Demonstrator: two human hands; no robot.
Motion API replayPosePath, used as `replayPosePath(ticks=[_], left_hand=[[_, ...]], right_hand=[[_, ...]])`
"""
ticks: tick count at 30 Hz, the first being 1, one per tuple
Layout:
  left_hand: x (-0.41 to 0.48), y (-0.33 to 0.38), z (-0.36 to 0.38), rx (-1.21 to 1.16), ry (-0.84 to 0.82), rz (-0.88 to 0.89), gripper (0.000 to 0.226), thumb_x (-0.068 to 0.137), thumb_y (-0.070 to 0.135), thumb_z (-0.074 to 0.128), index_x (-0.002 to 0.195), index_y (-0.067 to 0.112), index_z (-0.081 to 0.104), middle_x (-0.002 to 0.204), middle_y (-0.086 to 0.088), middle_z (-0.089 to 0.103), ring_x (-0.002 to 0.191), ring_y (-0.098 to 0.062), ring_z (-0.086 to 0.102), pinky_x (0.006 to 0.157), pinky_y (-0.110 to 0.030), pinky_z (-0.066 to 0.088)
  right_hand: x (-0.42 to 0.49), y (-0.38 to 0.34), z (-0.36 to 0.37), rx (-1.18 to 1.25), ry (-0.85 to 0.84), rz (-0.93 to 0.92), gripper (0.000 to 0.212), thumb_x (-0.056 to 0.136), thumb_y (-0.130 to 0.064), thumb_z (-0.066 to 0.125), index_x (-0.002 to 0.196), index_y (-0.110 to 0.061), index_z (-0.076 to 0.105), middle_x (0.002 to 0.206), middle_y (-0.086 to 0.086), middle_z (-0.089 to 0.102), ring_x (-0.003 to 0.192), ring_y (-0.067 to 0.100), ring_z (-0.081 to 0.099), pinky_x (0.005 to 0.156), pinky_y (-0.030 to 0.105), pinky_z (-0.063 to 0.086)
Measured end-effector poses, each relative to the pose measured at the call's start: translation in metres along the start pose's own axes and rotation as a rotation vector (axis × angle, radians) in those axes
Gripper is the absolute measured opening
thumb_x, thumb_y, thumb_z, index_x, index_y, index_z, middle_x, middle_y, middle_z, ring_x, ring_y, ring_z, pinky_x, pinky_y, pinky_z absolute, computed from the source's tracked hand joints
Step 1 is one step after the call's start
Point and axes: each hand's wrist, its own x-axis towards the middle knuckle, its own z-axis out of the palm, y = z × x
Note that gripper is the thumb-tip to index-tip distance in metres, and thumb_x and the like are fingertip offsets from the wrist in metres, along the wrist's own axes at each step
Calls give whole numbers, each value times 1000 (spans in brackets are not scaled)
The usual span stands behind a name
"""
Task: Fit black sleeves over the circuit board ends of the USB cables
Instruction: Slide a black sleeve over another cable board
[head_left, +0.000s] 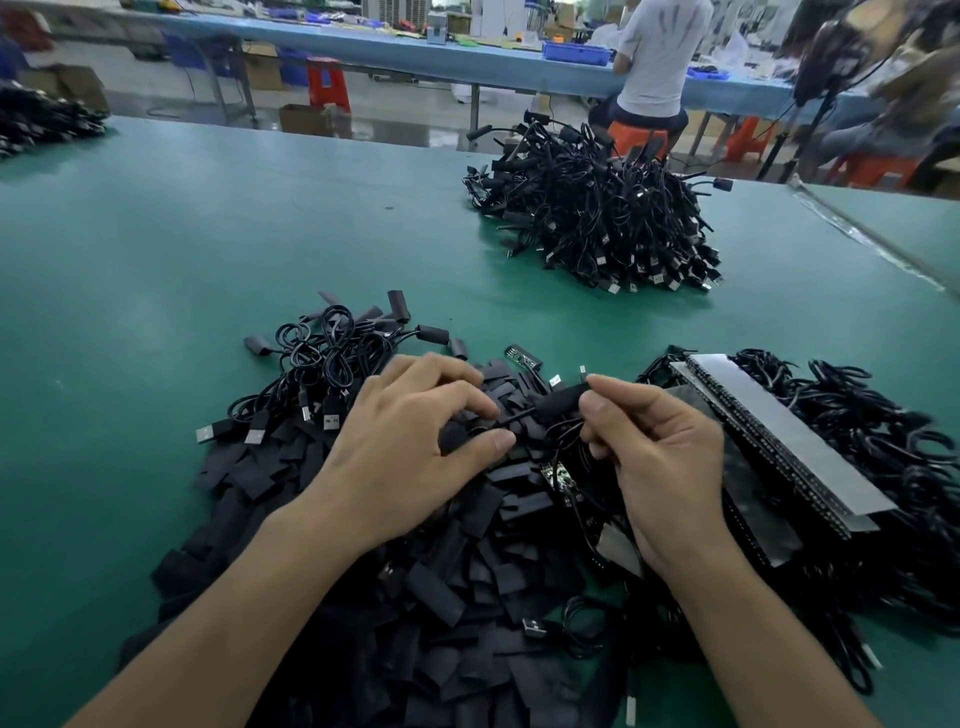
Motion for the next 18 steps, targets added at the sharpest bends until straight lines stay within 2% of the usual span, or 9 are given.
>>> replayPosePath(ticks=[3, 5, 7, 10, 12, 14, 16, 17, 18], left_hand=[[0, 1, 0, -138, -101, -14, 39, 93, 60, 51, 89, 28, 73, 101, 21, 66, 103, -5, 56, 95, -34, 44], [-1, 3, 1, -285, -121, -42, 36, 91, 54, 50, 80, 26, 69, 83, 16, 68, 83, -2, 61, 79, -26, 48], [0, 5, -1, -438, -98, -121, 33, 97, 44, 53, 74, 22, 65, 69, 11, 67, 61, -3, 61, 60, -20, 47], [5, -1, -7, -588, 29, -303, 30, 101, 29, 52, 77, 15, 63, 74, 0, 73, 50, -16, 68, 47, -22, 50], [8, -10, -14, -507, 192, -423, 30, 101, 32, 52, 79, 16, 64, 71, -3, 72, 43, -11, 63, 41, -23, 48], [10, -22, -21, -326, 356, -503, 31, 100, 38, 54, 81, 18, 68, 56, 1, 67, 38, -2, 57, 42, -21, 44], [10, -30, -28, -168, 407, -542, 28, 98, 41, 55, 91, 21, 73, 52, 8, 63, 49, 2, 59, 52, -19, 41], [9, -32, -29, -107, 366, -554, 29, 97, 42, 57, 100, 20, 75, 65, 12, 67, 62, 1, 62, 61, -21, 43], [9, -33, -28, -43, 296, -553, 32, 96, 41, 59, 111, 17, 73, 86, 8, 72, 80, -6, 65, 73, -24, 45]], right_hand=[[0, -7, 3, 90, 25, 37, 14, 79, -13, 75, 86, -24, 80, 67, 1, 70, 60, 10, 59, 58, 18, 49], [-1, -11, 5, 127, 35, 58, 13, 75, -20, 75, 87, -24, 80, 68, 0, 70, 61, 9, 60, 58, 17, 50], [-2, -13, 6, 105, 25, 51, 15, 78, -18, 76, 91, -25, 80, 71, 2, 72, 63, 10, 63, 59, 18, 51], [-5, -17, 7, -37, -30, 29, 23, 85, -12, 73, 102, -28, 75, 82, 7, 76, 69, 12, 68, 64, 18, 52], [-6, -20, 6, -202, -69, 24, 20, 87, -11, 72, 100, -27, 74, 82, 1, 76, 69, 9, 69, 63, 16, 52], [-4, -24, 3, -449, -132, 18, 17, 86, -12, 73, 93, -28, 76, 78, -9, 75, 68, 2, 68, 64, 15, 51], [-3, -29, -2, -690, -220, 19, 15, 86, -15, 74, 93, -28, 77, 73, -13, 72, 70, -6, 65, 66, 8, 48], [-3, -33, -4, -801, -260, 16, 14, 86, -17, 74, 94, -28, 76, 71, -14, 70, 72, -9, 63, 66, 4, 45], [-3, -37, -6, -899, -297, 19, 13, 87, -20, 73, 95, -28, 76, 72, -15, 68, 75, -11, 61, 66, 3, 44]])
